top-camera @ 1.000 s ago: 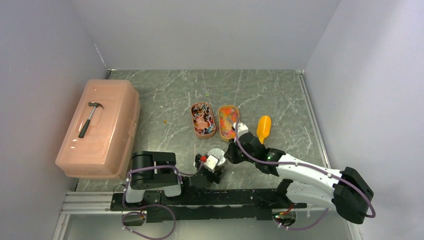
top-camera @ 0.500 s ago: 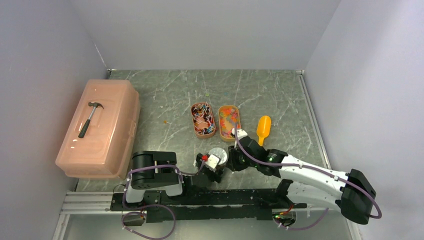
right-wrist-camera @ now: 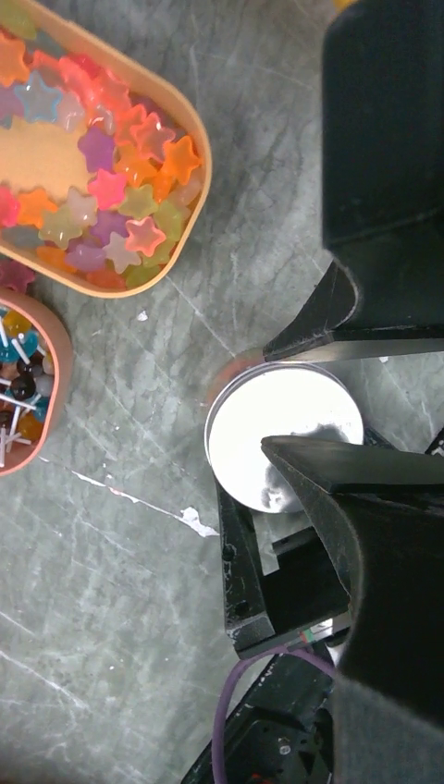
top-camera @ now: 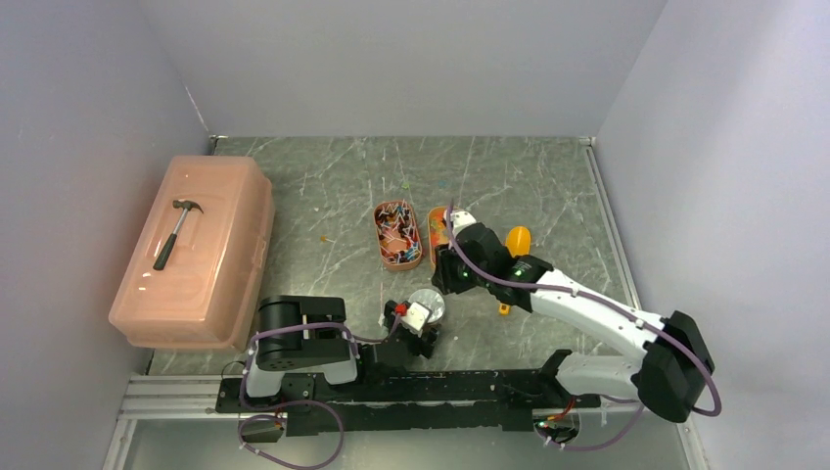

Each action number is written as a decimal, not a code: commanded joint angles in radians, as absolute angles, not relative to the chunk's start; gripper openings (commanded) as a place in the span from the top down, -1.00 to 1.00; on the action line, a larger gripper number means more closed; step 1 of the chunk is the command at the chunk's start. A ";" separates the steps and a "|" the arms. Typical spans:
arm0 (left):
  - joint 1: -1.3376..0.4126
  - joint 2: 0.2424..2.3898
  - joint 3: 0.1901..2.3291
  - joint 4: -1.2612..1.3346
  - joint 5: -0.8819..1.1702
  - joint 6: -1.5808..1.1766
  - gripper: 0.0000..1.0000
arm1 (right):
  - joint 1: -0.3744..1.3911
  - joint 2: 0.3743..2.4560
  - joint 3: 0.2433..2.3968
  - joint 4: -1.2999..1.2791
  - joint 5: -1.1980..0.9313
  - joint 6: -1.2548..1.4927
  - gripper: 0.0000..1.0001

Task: Pack the candies
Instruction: Screw the bottle lid onto the packing bottle.

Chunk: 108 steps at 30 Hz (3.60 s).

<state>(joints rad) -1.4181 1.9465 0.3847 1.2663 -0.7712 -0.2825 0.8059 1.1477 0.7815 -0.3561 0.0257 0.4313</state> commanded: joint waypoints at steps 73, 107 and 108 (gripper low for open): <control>-1.425 1.988 0.413 0.901 -0.702 -0.284 -0.82 | 0.918 0.880 0.655 -0.384 0.163 0.541 0.19; -1.425 1.990 0.399 0.912 -0.705 -0.309 -0.76 | 0.727 1.160 0.529 -0.161 -0.226 0.435 0.61; -1.424 1.988 0.397 0.911 -0.705 -0.310 -0.76 | 0.729 1.141 0.513 -0.164 -0.231 0.444 0.63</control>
